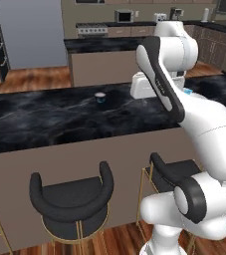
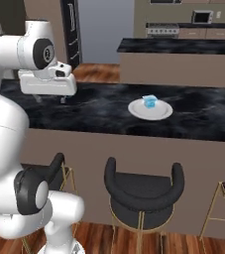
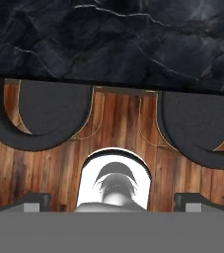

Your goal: Place two yogurt containers on each plate.

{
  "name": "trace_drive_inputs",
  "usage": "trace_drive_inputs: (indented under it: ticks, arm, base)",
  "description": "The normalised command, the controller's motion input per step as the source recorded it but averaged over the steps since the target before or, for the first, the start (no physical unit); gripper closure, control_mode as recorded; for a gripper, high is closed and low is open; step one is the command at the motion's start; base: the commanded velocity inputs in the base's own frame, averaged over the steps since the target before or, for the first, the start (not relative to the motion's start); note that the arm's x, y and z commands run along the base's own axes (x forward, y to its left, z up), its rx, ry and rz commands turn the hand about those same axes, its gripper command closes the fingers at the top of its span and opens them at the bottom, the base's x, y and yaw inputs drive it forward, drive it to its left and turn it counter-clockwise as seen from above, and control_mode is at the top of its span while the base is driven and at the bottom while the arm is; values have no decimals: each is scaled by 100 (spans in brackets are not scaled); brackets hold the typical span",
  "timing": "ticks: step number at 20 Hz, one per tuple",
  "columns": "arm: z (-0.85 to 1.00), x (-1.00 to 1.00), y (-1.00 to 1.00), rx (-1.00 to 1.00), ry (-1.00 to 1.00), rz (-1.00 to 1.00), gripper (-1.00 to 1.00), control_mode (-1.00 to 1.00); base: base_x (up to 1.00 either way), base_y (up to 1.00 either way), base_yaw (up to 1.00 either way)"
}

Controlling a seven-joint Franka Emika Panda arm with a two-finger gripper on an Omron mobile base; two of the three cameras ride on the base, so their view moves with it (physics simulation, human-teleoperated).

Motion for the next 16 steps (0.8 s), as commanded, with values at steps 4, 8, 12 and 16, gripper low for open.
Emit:
trace_drive_inputs:
  ticks: [4,8,12,16]
  arm:
    - [0,0,0,0,0,0,-100,100]
    - [0,0,0,0,0,0,-100,100]
    - [0,0,0,0,0,0,-100,100]
    - [0,0,0,0,0,0,-100,100]
  base:
    - [52,47,0]
    - [78,9,4]
    - [83,0,5]
    - [88,-2,5]
